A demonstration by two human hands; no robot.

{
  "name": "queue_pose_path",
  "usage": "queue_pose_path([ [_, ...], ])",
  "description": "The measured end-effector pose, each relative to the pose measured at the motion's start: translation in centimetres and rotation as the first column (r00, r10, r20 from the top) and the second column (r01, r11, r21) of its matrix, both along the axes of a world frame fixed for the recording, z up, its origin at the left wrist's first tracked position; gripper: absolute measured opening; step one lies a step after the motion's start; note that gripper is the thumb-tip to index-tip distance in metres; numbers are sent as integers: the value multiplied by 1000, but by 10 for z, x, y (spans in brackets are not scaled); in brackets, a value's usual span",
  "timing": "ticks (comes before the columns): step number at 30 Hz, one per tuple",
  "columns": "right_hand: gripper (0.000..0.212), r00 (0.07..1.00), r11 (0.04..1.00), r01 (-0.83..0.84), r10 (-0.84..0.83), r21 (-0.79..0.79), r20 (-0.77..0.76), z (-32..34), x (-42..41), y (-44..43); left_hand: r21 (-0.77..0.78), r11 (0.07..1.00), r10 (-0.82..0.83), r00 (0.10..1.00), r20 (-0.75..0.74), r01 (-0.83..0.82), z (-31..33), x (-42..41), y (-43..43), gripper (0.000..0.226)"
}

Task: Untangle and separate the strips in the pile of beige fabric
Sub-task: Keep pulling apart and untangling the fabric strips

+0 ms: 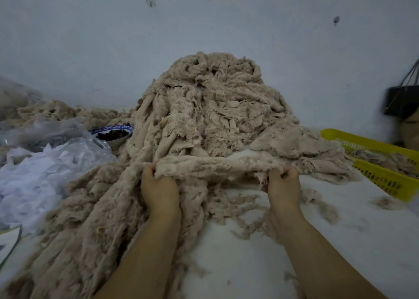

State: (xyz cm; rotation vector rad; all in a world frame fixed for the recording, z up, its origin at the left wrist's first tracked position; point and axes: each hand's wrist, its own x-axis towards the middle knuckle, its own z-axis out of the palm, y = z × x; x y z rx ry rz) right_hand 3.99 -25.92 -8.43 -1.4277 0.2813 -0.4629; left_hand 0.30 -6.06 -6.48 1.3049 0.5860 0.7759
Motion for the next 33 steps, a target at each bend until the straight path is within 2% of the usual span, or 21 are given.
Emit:
queue_pose_path([
  [4,17,999,999,20,-18,48,-43,3,1,-1,-223,975,21,998,63,-7,-2,6,7,24],
  [5,16,999,995,12,-7,98,-48,5,1,-3,-182,983,1,998,66,12,-3,8,9,24],
  [6,15,999,986,-4,11,168,-39,8,1,-6,-17,1000,-10,1000,26,10,-4,8,10,29],
  [7,14,999,970,-24,30,242,-23,11,0,-7,253,967,0,1000,-26,7,-5,6,9,37],
  [8,19,999,953,-44,50,298,-12,13,0,-9,535,845,2,999,-34,17,-5,2,5,46],
  [9,27,997,941,-76,80,331,0,15,-1,-9,739,672,-63,998,0,42,-6,-1,-2,52],
  [10,33,992,930,-122,122,347,23,16,-4,-7,853,513,-191,982,-1,101,-7,-3,-10,58],
  [12,32,971,910,-239,230,338,68,19,-11,0,927,249,-405,900,-163,280,-9,-8,-29,69],
  [14,31,933,870,-356,351,341,80,21,-17,6,900,91,-474,813,-338,427,-19,-7,-40,74],
  [16,36,869,755,-472,487,455,93,23,-22,12,863,99,-430,804,-411,495,-30,-1,-38,51],
  [18,34,850,676,-488,513,552,123,25,-22,12,827,145,-324,816,-479,543,-31,4,-35,27],
  [19,28,871,671,-461,467,581,152,25,-19,9,801,255,-301,831,-467,542,-31,7,-32,19],
  [21,20,916,646,-397,319,652,242,26,-13,-2,646,628,-280,901,-332,434,-29,13,-21,17],
  [22,22,930,616,-369,245,696,275,26,-11,-10,453,821,-267,936,-231,347,-24,14,-12,16],
  [23,24,936,588,-350,199,729,289,25,-10,-17,224,939,-241,963,-119,262,-18,14,-2,17],
  [24,26,940,579,-341,191,740,284,21,-8,-22,45,980,-191,981,-36,193,-16,15,6,21],
  [25,28,941,594,-339,215,730,261,17,-6,-24,-11,987,-162,987,-6,162,-13,14,10,31],
  [26,30,937,619,-348,259,704,236,15,-4,-22,51,987,-151,988,-24,153,-12,12,8,41],
  [27,30,927,645,-369,304,669,217,13,-4,-15,196,969,-144,988,-60,153,-10,7,1,49],
  [30,26,885,681,-460,400,569,238,14,-9,4,667,732,-159,987,-30,139,-5,-8,-30,57],
  [33,20,858,776,-510,427,371,285,12,-17,8,824,562,-329,933,143,71,4,-16,-40,48],
])
